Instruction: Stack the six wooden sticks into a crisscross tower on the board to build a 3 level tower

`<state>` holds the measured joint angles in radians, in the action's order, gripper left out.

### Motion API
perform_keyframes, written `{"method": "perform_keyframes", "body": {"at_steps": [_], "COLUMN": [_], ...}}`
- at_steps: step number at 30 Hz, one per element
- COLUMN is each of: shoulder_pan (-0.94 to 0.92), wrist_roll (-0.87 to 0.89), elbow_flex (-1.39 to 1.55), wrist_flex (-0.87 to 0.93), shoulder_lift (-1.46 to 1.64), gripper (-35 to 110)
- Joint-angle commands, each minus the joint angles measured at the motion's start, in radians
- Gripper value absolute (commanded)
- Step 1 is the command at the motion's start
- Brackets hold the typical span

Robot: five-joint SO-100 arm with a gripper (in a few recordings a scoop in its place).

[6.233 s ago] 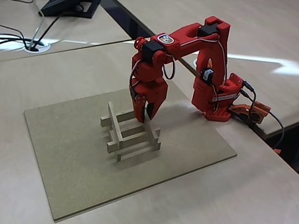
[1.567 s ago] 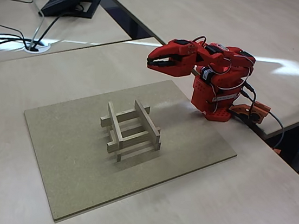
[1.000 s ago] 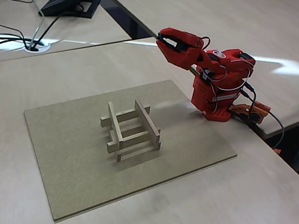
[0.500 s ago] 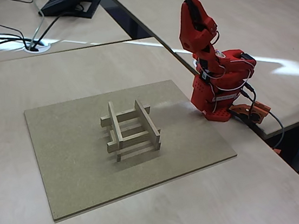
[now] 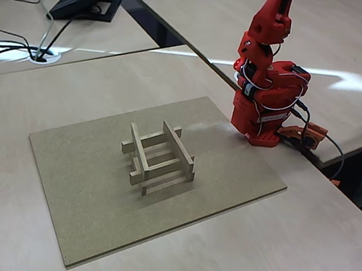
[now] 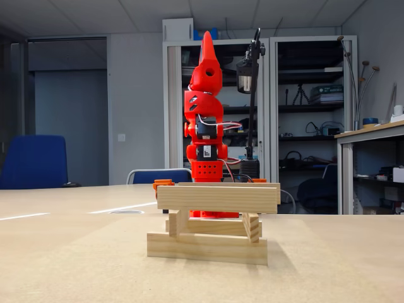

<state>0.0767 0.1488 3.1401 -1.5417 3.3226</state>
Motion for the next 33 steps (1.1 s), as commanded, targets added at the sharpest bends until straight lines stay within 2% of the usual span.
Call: {"method": "perform_keyframes", "body": {"at_steps": [1,13,33], "shoulder_pan": [0.0,-0.11,-0.106], "wrist_roll": [0.012,0.011,0.021], "elbow_flex": [0.002,0.002,0.002], "wrist_flex": [-0.117,-0.391,-0.393], "shoulder_lift": [-0.003,-0.002,-0.003], "gripper": [0,0,0]}}
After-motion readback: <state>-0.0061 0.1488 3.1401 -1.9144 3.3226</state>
